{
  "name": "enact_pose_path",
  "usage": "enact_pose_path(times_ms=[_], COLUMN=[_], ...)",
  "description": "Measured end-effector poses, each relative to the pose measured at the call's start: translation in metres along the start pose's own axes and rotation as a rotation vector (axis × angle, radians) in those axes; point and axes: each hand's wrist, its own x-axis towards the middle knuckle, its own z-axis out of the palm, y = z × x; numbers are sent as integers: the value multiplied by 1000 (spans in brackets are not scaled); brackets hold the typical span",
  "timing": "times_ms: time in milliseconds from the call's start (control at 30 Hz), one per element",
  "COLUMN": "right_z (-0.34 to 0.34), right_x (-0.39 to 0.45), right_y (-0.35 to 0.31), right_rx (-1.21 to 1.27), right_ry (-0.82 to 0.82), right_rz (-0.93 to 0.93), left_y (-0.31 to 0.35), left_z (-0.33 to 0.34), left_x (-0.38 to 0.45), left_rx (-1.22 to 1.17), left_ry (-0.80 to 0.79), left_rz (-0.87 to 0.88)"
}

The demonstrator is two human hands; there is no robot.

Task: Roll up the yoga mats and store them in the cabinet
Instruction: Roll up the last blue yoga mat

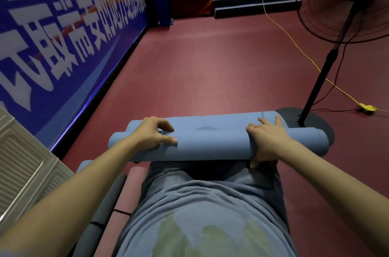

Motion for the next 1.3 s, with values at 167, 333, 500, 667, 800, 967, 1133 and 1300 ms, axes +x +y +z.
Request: enact_pose_path(times_ms=[167, 333, 500, 667, 800, 967, 1133, 1300], right_z=[6, 11, 13, 16, 12, -11, -22, -21], right_x=[11, 24, 28, 30, 28, 26, 24, 14], right_y=[-16, -14, -6, -3, 1, 8, 11, 16], right_rx=[-122, 63, 127, 141, 187, 262, 257, 293], right_ry=[-23, -28, 49, 100, 115, -16, -118, -215], right_rz=[108, 157, 95, 40, 24, 10, -8, -21], left_y=[8, 22, 22, 34, 31, 39, 51, 58], left_z=[3, 19, 18, 23, 23, 9, 4, 4], left_x=[-9, -6, -1, 7, 7, 12, 13, 4], left_rx=[360, 727, 752, 845, 771, 778, 771, 704], left_ry=[-72, -136, -111, -167, -146, -214, -285, -404], left_rz=[47, 95, 98, 35, 18, 22, 18, 22])
